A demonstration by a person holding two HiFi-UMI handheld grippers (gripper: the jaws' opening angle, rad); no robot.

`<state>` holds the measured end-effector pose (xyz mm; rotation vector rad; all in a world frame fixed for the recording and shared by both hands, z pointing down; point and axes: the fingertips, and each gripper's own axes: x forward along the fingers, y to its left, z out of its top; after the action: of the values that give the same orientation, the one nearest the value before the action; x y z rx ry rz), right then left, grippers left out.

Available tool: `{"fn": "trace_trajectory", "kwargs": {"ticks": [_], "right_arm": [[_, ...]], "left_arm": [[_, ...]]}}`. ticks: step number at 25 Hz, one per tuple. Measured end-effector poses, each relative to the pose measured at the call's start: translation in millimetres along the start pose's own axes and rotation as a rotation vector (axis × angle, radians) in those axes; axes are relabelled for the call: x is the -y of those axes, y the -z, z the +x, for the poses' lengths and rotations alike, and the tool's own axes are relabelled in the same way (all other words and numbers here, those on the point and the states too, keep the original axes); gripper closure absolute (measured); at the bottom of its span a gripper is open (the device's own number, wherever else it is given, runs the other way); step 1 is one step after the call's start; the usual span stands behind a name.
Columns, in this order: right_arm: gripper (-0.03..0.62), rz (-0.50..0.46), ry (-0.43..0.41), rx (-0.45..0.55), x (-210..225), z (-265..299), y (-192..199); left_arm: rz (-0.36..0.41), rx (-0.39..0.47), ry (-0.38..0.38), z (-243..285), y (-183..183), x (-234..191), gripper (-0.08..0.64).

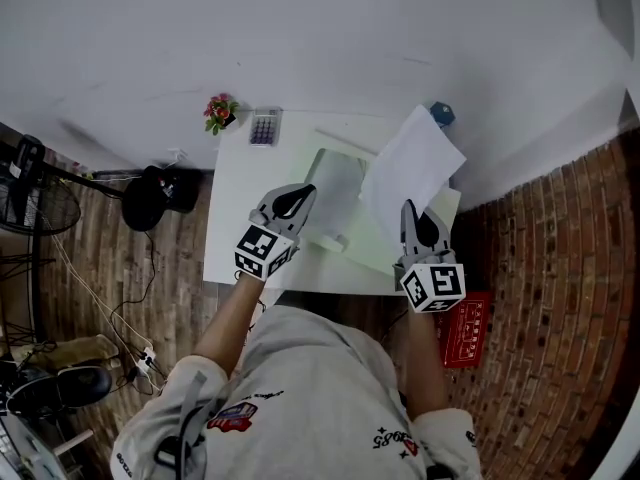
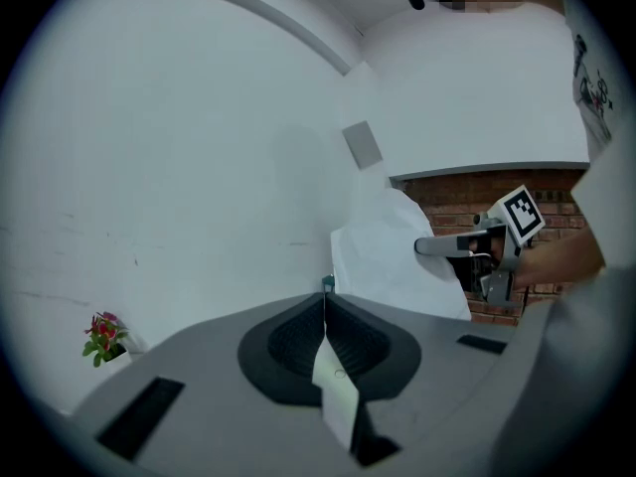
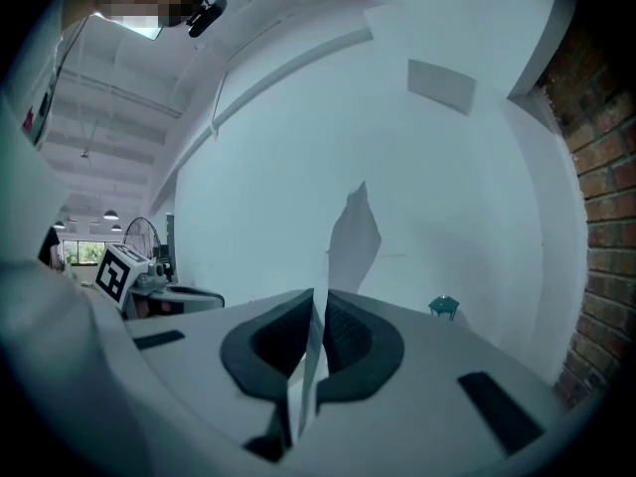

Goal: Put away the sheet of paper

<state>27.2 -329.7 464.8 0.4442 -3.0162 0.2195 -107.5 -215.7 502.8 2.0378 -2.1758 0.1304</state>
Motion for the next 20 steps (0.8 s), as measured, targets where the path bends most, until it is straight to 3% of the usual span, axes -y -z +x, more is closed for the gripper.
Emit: {"fn": "trace_trajectory", "kwargs": {"ticks": [20], "right_arm": [[0.595, 0.129, -0.084, -0.123, -41, 62, 57]], "left_arm": [[-0.02, 0.002, -0.076, -35, 6, -63, 0.537]]}}
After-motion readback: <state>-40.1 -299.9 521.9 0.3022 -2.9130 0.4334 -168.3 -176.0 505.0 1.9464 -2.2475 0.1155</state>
